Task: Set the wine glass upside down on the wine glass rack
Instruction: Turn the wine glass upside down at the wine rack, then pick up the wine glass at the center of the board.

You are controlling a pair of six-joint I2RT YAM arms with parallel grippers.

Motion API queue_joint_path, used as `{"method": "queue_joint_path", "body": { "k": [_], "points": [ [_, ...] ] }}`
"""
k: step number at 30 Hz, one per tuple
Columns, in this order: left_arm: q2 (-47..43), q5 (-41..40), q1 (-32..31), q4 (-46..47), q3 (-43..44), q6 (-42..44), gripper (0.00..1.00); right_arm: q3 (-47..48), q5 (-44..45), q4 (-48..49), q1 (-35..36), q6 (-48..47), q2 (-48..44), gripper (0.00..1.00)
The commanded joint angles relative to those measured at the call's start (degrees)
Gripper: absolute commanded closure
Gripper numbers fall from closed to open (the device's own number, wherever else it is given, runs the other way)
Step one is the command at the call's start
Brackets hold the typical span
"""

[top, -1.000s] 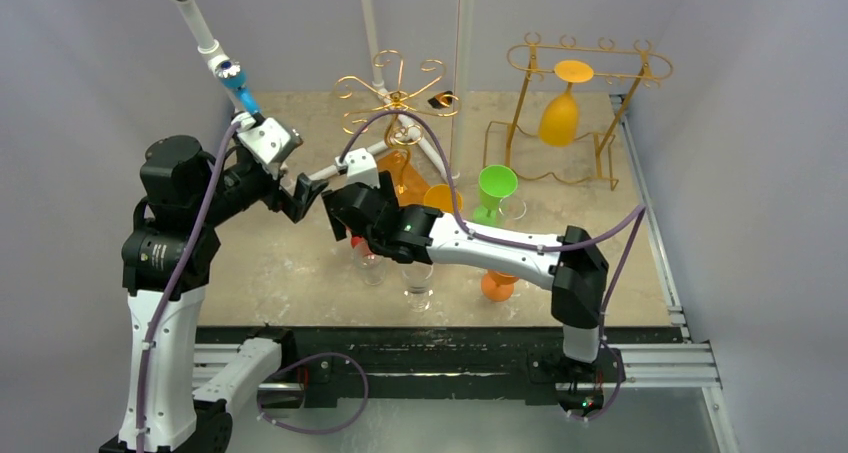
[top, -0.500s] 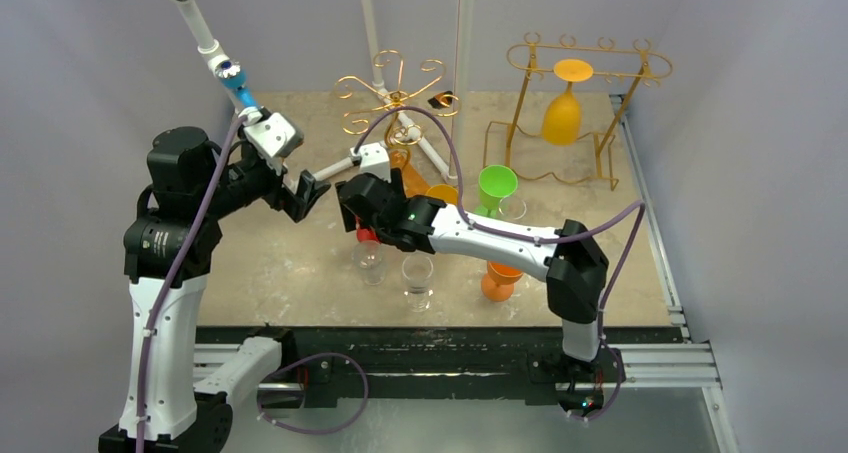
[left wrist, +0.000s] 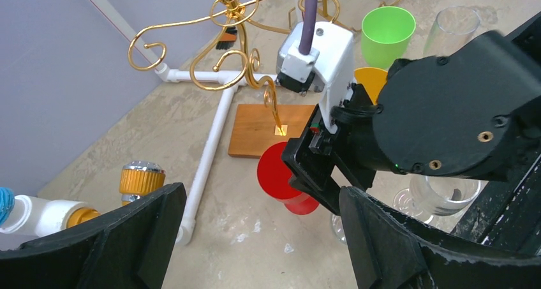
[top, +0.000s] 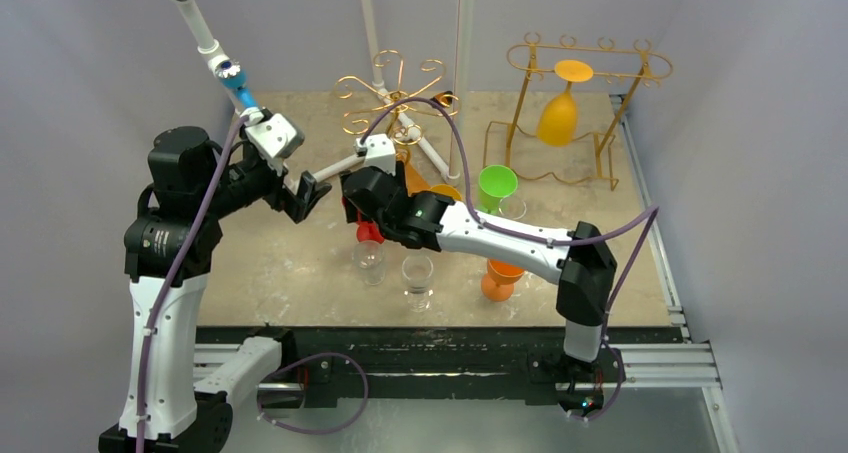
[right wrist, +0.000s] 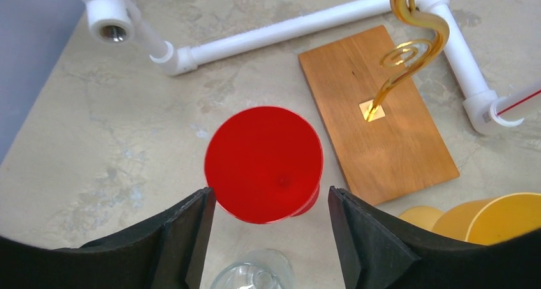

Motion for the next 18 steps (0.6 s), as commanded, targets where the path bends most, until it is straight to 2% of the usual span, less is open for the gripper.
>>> {"method": "queue_joint_path", "body": {
  "k": [1,8,12,14,18],
  "points": [
    [-0.4,-2.0,-0.3,-1.4,1.0,-2.6,0.01,1.4,1.8,-2.0,-1.4,2.6,1.8,0.28],
    [-1.2,-1.3,-0.3,-0.3,0.1,-3.0,0.01,1.3,0.7,-2.5,-1.9,3.3,4.9,0.33],
    [-1.1,-1.2,-0.3,-0.7,0.2,-2.8,0.01,0.8,0.1,-2.6,-1.9,3.7,5.8,0.42],
    [-1.2,-1.2,-0.3,-0.7,0.0,-2.6,0.01,0.3,0.1,-2.7,-1.9,3.9,5.5,0.51],
    [-1.4,-0.7,-0.3,-0.8,-0.2,-2.4,0.01,-1.4,0.4,-2.4,-1.9,3.8,3.1,0.83]
  ]
}}
